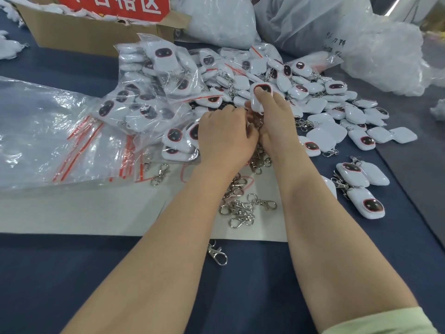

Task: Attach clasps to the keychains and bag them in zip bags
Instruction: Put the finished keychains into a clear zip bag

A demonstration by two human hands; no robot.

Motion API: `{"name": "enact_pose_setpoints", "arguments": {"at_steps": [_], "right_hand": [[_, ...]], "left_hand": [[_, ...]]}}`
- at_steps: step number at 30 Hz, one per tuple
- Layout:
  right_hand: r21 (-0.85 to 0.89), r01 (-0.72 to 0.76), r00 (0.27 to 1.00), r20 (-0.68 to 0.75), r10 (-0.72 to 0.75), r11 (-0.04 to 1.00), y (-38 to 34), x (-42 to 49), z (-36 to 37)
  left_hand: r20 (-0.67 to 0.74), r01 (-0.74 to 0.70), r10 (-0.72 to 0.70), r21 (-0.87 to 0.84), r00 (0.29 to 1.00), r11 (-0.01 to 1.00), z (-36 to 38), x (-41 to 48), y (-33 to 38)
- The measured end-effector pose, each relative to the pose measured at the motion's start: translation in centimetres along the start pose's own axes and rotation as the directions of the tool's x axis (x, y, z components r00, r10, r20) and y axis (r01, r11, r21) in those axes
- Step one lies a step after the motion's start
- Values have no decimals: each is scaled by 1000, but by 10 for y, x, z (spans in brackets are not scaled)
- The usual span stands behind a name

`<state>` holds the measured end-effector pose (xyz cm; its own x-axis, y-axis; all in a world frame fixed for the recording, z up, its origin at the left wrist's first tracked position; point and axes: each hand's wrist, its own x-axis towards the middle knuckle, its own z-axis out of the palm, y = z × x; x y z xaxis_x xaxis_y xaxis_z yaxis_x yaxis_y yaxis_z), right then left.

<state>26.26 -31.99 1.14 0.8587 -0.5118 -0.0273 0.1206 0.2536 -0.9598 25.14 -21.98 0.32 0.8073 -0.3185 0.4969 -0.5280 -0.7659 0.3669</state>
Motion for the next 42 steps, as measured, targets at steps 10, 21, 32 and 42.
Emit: {"name": "enact_pose_setpoints", "arguments": {"at_steps": [10, 21, 32, 42], "right_hand": [[51, 5, 999, 31, -7, 999, 0, -2, 1], [-24, -28, 993, 118, 31, 999, 3, 1, 1], [-344, 43, 999, 18, -39, 938, -42, -3, -2], [-831, 123, 931, 286, 226, 543, -54, -15, 1]], "left_hand": [[-9, -4, 4, -1, 1000, 1000, 1, 0, -1], [54, -21, 14, 133, 998, 991, 3, 1, -2], [25, 272, -286, -397, 958, 876, -19, 11, 4], [-1, 319, -410, -627, 912, 711, -27, 15, 3]]}}
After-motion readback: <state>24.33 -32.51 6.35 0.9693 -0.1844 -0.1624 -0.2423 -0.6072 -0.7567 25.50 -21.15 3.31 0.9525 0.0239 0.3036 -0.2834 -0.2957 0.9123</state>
